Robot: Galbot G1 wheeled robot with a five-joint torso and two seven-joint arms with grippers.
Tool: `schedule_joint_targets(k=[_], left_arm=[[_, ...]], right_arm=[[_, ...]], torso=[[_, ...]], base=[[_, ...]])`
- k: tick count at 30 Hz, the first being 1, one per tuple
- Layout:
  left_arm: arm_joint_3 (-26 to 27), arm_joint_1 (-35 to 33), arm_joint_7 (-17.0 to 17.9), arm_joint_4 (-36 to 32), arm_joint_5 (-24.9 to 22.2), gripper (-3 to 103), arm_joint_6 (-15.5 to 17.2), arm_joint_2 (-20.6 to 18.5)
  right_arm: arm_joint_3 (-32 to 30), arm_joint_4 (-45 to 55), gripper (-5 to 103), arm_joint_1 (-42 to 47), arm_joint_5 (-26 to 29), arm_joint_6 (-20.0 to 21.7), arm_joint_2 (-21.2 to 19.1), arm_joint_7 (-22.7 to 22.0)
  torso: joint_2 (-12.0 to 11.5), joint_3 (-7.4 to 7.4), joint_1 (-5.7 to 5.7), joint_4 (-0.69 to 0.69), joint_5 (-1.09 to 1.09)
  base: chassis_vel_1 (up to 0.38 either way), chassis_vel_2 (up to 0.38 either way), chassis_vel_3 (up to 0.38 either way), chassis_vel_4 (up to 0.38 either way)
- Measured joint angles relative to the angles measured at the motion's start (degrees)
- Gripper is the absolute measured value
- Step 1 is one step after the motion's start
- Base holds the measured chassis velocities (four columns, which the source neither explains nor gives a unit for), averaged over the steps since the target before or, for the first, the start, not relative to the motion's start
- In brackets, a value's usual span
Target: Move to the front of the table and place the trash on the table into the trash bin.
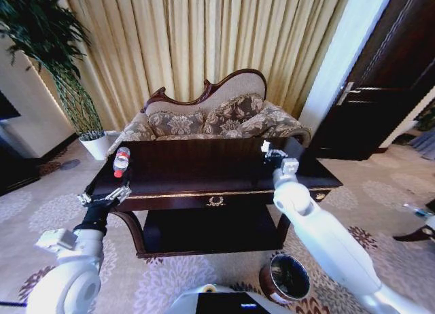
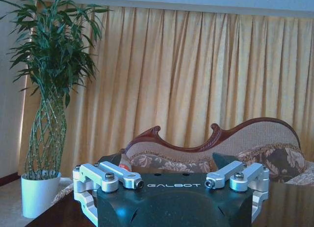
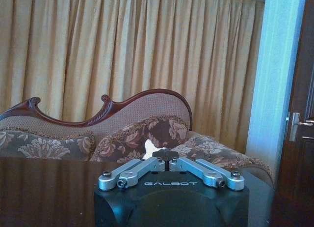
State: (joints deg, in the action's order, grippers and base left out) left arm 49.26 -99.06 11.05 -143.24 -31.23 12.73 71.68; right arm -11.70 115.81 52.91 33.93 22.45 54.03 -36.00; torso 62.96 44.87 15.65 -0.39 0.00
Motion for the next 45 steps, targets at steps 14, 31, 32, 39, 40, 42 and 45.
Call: schedule_joint_targets(k=[14, 31, 32, 39, 40, 42, 45], left_arm=[[0.5, -1.1, -0.1, 0.0, 0.0, 100, -0.2, 0.2], [0.4, -2.3, -0.2, 0.0, 1.4, 100, -1.0, 1.1], [0.5, -2.4, -0.2, 0.0, 1.4, 100, -1.0, 1.2], [0.6, -2.5, -0.2, 0.0, 1.4, 100, -1.0, 1.6], [0.4, -2.5, -0.2, 0.0, 1.5, 100, -1.0, 1.7], [0.2, -2.6, -0.2, 0.0, 1.6, 100, -1.0, 1.7], [-0.1, -2.7, -0.2, 0.0, 1.8, 100, -1.0, 1.8]], right_arm=[[-0.6, 2.5, 0, 2.6, -0.4, 0.9, 0.9, -1.6], [-2.1, -3.0, 0, 5.7, -3.6, 2.3, 3.9, -0.6], [-3.0, -4.3, 0, 6.6, -3.9, 3.2, 4.4, 0.2], [-9.2, -13.7, 0, 11.9, -5.1, 5.0, 6.7, 4.0], [-10.0, -14.6, 0, 12.6, -5.4, 5.1, 6.8, 4.6], [-11.1, -16.1, 0, 13.7, -6.1, 5.1, 7.1, 5.5], [-13.1, -18.7, 0, 15.8, -8.0, 5.1, 7.4, 7.3]], torso=[[0.0, 0.01, 0.02, -0.01, 0.00], [0.0, -0.02, -0.05, 0.02, -0.01], [0.0, 0.01, -0.02, -0.01, -0.01], [0.0, 0.03, 0.07, -0.01, 0.01], [0.0, 0.02, 0.05, -0.02, 0.01], [0.0, 0.01, 0.02, -0.02, 0.01], [0.0, -0.01, -0.02, -0.02, 0.00]], base=[[0.072, -0.069, -0.073, 0.067], [0.176, -0.172, -0.175, 0.168], [0.000, 0.000, 0.000, 0.000], [-0.023, 0.031, 0.031, -0.026], [0.000, 0.000, 0.000, 0.000], [0.000, 0.000, 0.000, 0.000], [0.000, 0.000, 0.000, 0.000]])
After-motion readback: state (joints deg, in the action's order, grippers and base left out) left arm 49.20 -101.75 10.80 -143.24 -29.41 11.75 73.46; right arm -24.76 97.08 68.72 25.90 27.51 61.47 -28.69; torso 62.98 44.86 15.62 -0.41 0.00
